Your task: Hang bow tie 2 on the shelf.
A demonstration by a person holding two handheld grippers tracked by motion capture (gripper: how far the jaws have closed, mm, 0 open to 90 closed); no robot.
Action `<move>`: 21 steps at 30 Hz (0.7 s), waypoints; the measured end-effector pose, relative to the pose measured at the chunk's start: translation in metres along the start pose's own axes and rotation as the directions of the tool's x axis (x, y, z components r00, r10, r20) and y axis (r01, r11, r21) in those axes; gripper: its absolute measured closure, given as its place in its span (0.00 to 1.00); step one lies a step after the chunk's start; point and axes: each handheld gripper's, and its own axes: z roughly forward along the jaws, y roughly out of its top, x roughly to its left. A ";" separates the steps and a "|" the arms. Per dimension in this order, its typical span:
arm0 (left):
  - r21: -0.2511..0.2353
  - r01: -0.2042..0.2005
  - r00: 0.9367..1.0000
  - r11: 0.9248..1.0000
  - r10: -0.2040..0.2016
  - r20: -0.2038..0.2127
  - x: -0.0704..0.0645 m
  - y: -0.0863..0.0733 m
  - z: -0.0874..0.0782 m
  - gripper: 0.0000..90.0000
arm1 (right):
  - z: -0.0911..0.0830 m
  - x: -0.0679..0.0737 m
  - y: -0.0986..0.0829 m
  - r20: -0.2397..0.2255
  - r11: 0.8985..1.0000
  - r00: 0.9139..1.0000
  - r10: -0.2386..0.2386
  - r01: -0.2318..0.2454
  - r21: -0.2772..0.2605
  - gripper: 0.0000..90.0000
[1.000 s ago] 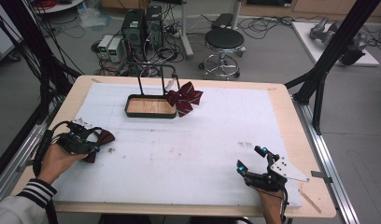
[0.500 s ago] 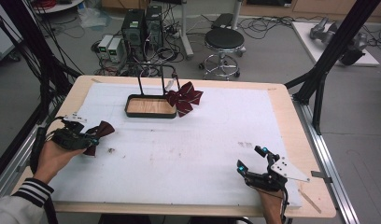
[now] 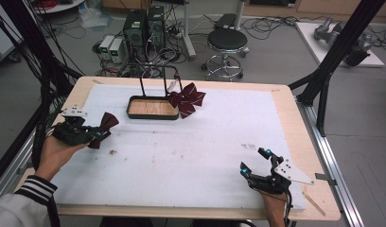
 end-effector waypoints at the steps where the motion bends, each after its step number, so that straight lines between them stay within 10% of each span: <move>1: -0.007 -0.004 1.000 1.000 0.004 -0.001 -0.001 0.002 0.000 0.84 | 0.000 0.000 0.000 -0.002 1.000 1.000 0.005 -0.005 0.003 0.13; 21: -0.134 -0.067 0.997 0.989 0.072 0.036 -0.014 0.053 0.003 0.84 | -0.002 0.001 -0.001 0.000 1.000 1.000 0.004 -0.004 -0.013 0.13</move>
